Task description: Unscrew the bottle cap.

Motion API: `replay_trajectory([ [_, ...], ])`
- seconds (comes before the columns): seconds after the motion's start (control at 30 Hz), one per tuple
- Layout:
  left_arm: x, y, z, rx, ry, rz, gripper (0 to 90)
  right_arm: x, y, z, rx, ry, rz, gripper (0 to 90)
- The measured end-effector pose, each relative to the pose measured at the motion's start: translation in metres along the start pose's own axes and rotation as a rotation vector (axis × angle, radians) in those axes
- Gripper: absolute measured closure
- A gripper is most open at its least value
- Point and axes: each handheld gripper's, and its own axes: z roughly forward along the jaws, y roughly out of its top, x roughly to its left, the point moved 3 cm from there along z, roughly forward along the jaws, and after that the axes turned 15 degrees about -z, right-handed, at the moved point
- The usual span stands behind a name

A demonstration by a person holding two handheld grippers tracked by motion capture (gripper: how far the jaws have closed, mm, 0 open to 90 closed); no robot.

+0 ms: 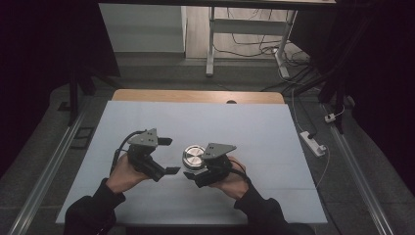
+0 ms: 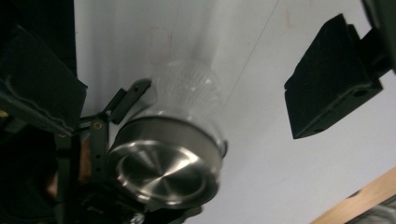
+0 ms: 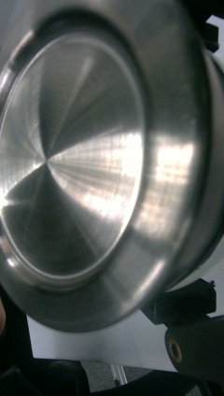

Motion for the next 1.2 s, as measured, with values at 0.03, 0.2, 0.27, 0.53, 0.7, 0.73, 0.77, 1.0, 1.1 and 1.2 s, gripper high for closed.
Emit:
replay_trajectory([
  [0.03,-0.001,0.002,0.003,0.005,-0.018,0.012,0.0,0.0,0.0,0.0,-0.003,0.003,0.001,14.7],
  [0.2,-0.005,0.01,0.017,0.018,-0.123,0.055,1.3,0.002,0.001,-0.001,-0.014,0.024,-0.009,14.7],
  [0.27,-0.006,0.012,0.021,0.032,-0.148,0.079,2.3,0.003,0.002,-0.001,-0.02,0.037,-0.015,14.7],
  [0.53,-0.004,0.01,0.025,0.015,-0.153,0.123,16.2,0.007,0.004,-0.001,-0.034,0.07,-0.039,14.7],
  [0.7,-0.006,0.007,0.025,-0.02,-0.088,0.104,20.9,0.005,0.002,0.0,-0.012,0.053,-0.024,14.7],
  [0.73,-0.008,0.006,0.025,-0.034,-0.069,0.091,21.6,0.004,0.002,0.0,-0.01,0.051,-0.01,14.7],
  [0.77,-0.009,0.006,0.025,-0.044,-0.052,0.077,22.2,0.003,0.001,0.0,-0.014,0.051,0.001,14.7],
  [1.0,-0.024,0.011,0.031,-0.053,0.066,0.07,20.9,-0.002,0.001,-0.004,-0.026,0.034,0.022,14.7],
  [1.1,-0.023,0.012,0.034,-0.021,0.034,0.113,17.8,0.001,0.003,-0.005,-0.035,0.05,0.008,14.7],
  [1.2,-0.019,0.012,0.034,-0.014,-0.05,0.125,15.3,0.004,0.007,-0.006,-0.059,0.078,-0.004,14.8],
])
